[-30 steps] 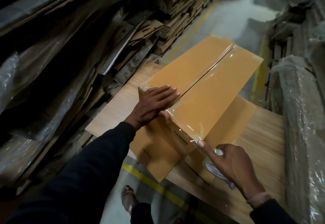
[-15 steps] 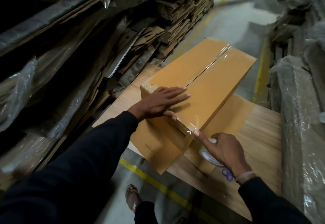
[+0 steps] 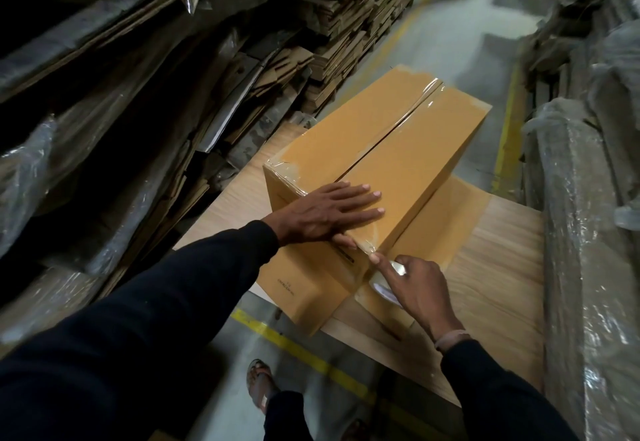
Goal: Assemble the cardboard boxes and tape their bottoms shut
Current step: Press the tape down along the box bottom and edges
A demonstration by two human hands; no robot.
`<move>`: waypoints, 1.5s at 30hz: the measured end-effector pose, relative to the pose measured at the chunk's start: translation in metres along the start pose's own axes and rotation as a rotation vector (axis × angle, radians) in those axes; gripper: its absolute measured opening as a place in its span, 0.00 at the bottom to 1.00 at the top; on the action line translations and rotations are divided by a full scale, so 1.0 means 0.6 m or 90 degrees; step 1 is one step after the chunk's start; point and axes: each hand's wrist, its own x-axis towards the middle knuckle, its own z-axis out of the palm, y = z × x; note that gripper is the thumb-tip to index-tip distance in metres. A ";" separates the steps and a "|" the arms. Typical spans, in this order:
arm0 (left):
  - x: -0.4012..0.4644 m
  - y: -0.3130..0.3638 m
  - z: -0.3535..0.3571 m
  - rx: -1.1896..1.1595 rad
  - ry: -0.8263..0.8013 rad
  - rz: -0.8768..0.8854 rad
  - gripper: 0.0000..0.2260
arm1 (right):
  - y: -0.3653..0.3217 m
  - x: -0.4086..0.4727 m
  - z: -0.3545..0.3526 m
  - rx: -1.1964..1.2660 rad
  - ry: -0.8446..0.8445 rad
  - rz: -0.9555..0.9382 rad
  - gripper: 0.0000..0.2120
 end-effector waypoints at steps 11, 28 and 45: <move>0.033 0.055 -0.024 0.006 -0.010 -0.003 0.38 | -0.004 0.011 0.013 0.128 -0.016 0.002 0.34; 0.031 0.042 -0.013 0.002 -0.046 -0.010 0.33 | 0.012 0.003 0.045 0.260 0.014 0.025 0.44; -0.103 -0.081 -0.051 0.006 -0.154 0.079 0.32 | -0.176 -0.012 0.113 0.225 -0.054 0.156 0.38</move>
